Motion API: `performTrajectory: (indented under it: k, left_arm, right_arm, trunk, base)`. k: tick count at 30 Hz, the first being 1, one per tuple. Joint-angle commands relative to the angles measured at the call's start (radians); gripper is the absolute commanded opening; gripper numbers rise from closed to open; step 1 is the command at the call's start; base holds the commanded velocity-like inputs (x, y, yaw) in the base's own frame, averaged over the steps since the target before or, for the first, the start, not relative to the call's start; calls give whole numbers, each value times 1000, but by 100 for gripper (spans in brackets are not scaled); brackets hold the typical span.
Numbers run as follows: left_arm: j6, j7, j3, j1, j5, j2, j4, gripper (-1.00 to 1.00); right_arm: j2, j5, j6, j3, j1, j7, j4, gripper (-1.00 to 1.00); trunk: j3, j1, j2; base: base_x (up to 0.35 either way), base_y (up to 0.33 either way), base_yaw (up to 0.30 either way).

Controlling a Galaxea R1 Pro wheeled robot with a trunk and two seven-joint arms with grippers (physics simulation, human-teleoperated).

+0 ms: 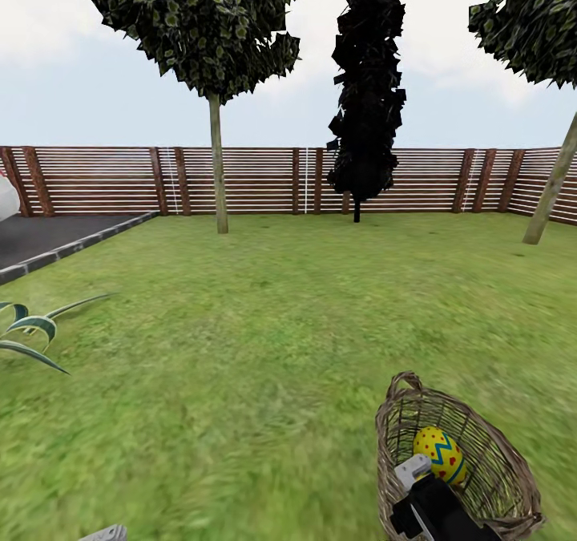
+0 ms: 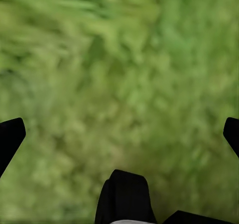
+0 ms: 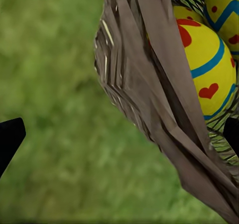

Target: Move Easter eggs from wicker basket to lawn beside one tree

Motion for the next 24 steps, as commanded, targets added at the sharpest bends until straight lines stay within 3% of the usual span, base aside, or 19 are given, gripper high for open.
performTrajectory:
  k: [1, 14, 24]
  left_arm:
    - [4, 0, 1, 0, 2, 0, -1, 100]
    - [3, 0, -1, 0, -1, -6, -1, 100]
    - [2, 0, -1, 0, 0, -11, -1, 100]
  right_arm:
    - [-1, 10, 5, 3, -1, 6, -2, 100]
    - [-1, 10, 5, 3, -1, 6, -5, 100]
    - [0, 10, 5, 4, -1, 6, -4, 100]
  trunk:
    - [-1, 0, 0]
    - [-1, 0, 0]
    - [-1, 0, 0]
  base:
    - [0, 0, 0]
    - [116, -112, 0]
    - [11, -11, 0]
